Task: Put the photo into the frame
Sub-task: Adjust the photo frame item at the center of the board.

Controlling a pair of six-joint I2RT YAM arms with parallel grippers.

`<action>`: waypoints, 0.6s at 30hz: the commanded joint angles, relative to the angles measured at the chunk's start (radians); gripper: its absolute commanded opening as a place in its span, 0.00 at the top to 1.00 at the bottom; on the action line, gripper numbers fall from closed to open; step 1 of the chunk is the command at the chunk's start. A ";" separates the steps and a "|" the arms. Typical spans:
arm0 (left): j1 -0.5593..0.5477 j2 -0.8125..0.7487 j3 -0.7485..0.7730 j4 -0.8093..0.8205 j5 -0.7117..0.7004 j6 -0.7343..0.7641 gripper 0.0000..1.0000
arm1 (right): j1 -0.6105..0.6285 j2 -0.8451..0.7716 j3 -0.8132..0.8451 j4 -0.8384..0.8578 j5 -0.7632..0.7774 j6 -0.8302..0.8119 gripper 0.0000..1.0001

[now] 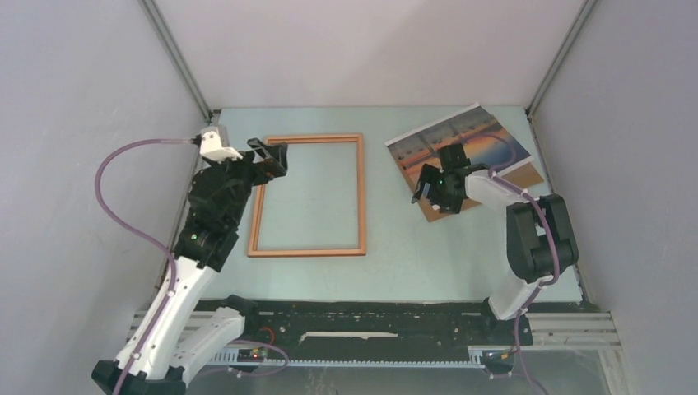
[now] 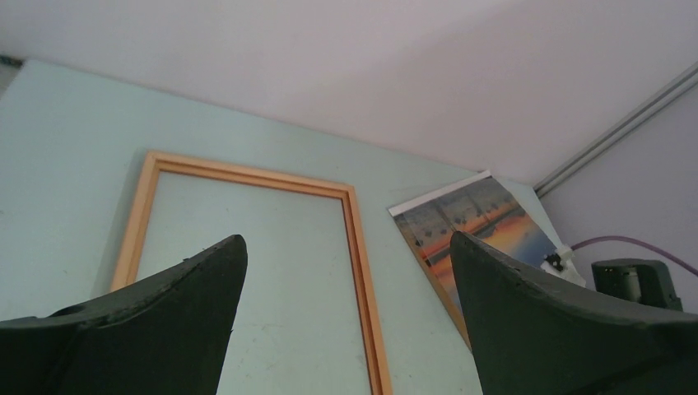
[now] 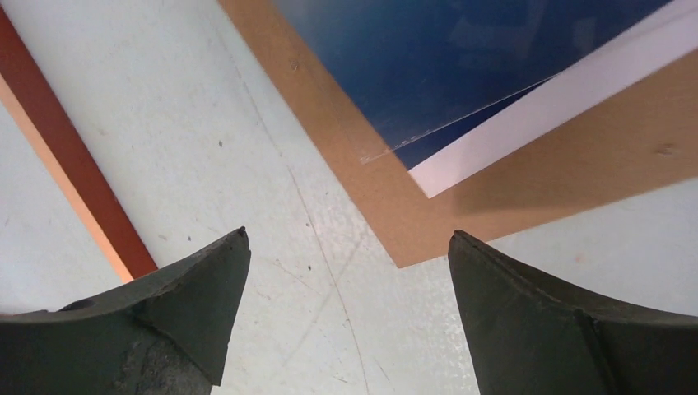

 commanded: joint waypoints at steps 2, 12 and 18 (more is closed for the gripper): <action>-0.023 0.062 0.059 -0.004 0.032 -0.138 0.00 | 0.005 -0.043 0.156 -0.117 0.226 0.076 0.01; -0.145 0.384 0.127 0.183 0.028 -0.212 0.00 | -0.117 0.034 0.293 -0.074 0.156 0.108 0.02; -0.220 0.713 0.334 0.280 0.111 -0.117 0.00 | -0.280 0.069 0.336 0.024 -0.030 0.091 0.03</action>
